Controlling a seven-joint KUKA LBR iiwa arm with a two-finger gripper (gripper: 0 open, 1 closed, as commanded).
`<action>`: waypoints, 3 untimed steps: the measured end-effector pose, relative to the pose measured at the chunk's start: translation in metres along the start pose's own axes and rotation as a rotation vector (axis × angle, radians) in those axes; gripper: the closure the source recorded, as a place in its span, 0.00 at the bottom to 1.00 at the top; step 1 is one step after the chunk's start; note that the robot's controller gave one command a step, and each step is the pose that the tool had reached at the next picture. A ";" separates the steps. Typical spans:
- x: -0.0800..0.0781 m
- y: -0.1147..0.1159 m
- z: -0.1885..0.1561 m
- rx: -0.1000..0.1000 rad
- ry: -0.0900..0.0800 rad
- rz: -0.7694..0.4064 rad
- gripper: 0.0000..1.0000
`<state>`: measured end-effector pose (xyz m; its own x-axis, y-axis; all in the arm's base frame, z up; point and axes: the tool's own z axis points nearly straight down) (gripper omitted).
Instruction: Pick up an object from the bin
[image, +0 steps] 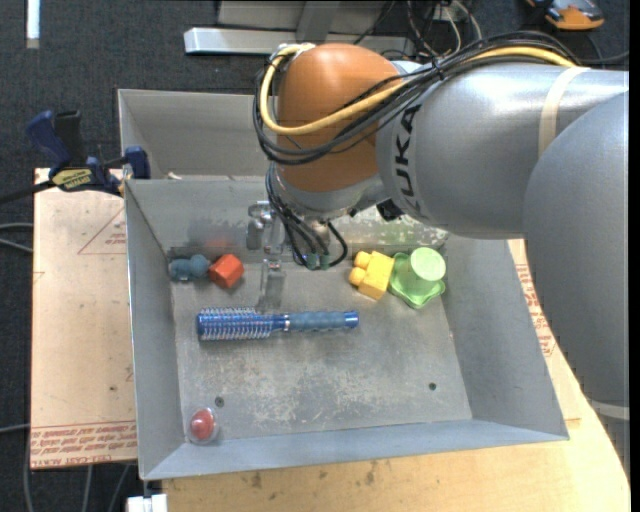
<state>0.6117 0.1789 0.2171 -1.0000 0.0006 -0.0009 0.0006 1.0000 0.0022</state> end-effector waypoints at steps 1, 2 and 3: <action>0.039 -0.038 0.151 0.001 0.005 0.001 0.00; 0.038 -0.037 0.148 0.000 0.002 0.000 1.00; 0.067 -0.036 -0.026 -0.001 -0.007 -0.019 1.00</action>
Offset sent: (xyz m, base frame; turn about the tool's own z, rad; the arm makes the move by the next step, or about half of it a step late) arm -0.0373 -0.0378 -0.1471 -0.0008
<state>0.5446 0.1427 0.2432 -0.9998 -0.0180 -0.0084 -0.0180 0.9998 0.0036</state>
